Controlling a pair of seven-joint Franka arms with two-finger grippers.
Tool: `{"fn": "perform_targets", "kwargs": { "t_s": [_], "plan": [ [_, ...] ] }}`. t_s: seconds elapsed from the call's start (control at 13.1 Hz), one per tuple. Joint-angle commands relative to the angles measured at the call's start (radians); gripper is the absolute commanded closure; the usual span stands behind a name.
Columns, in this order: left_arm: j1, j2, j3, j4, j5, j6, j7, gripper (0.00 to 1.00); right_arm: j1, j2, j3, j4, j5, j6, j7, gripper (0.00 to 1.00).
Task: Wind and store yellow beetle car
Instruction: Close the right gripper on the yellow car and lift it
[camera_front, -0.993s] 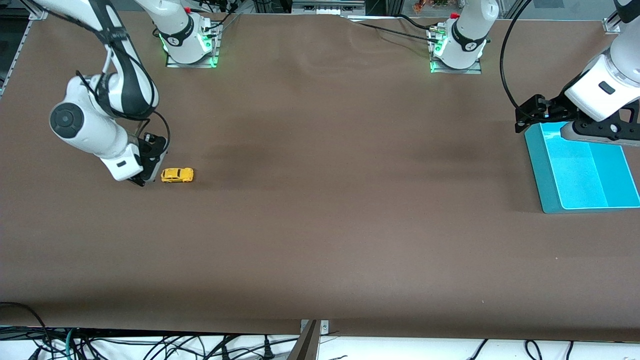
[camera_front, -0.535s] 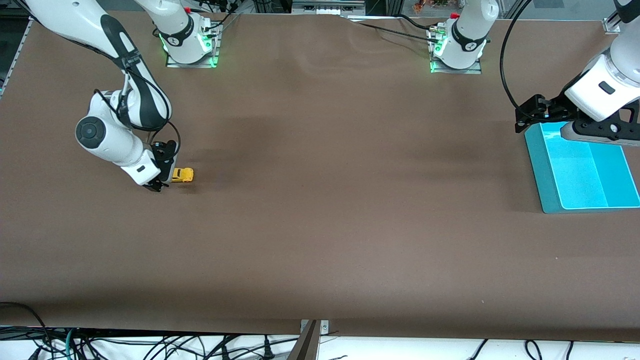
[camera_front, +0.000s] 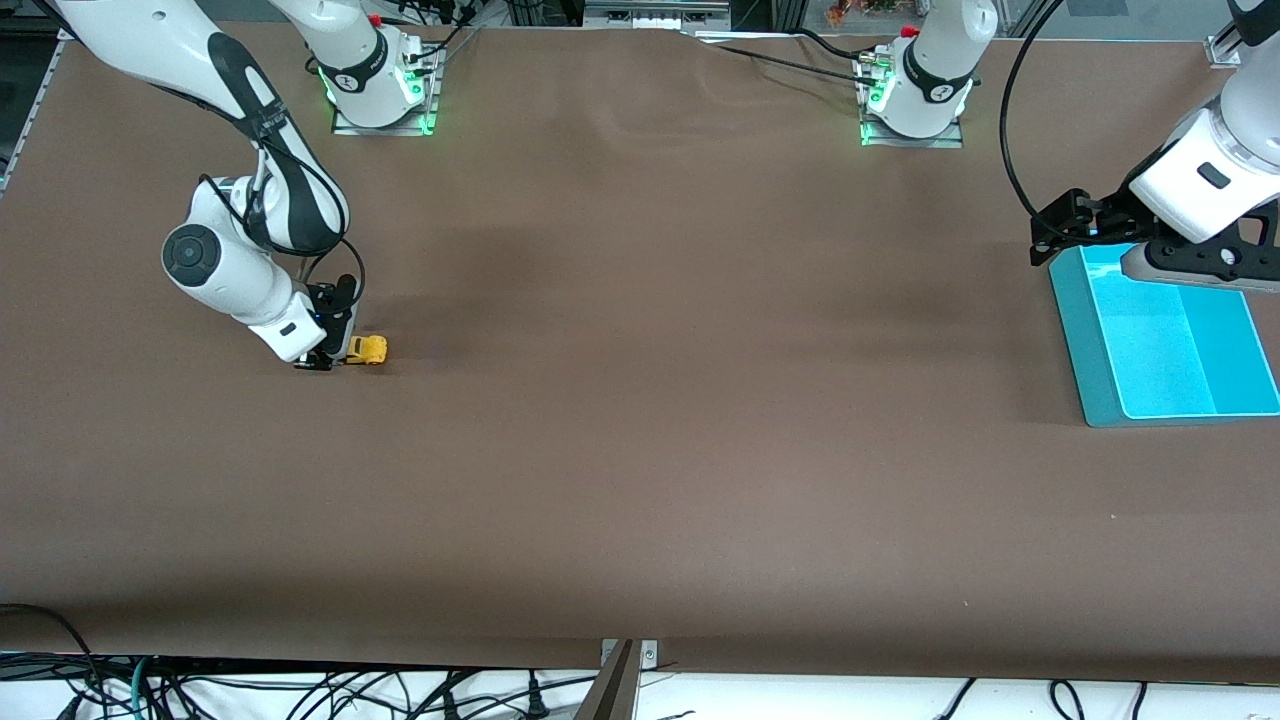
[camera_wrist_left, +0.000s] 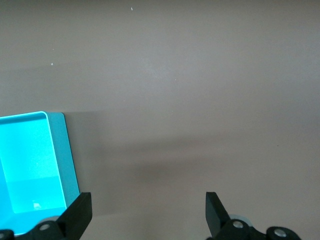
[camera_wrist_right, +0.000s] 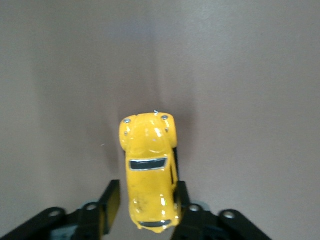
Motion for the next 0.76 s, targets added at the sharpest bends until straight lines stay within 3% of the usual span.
{"fn": "perform_targets", "kwargs": {
  "t_s": [0.0,0.38,0.69],
  "plan": [
    [-0.002,-0.001,-0.001,0.018,0.026,-0.019,0.015,0.0,-0.011,-0.005,0.012,-0.02,-0.002,0.018,-0.022,0.88],
    [-0.002,-0.001,0.0,0.018,0.026,-0.019,0.017,0.0,-0.013,-0.046,0.071,-0.01,-0.002,0.009,-0.156,0.91],
    [-0.002,-0.001,0.0,0.018,0.026,-0.019,0.015,0.0,-0.017,-0.011,0.07,-0.01,0.004,0.039,-0.166,0.91]
  ]
}}
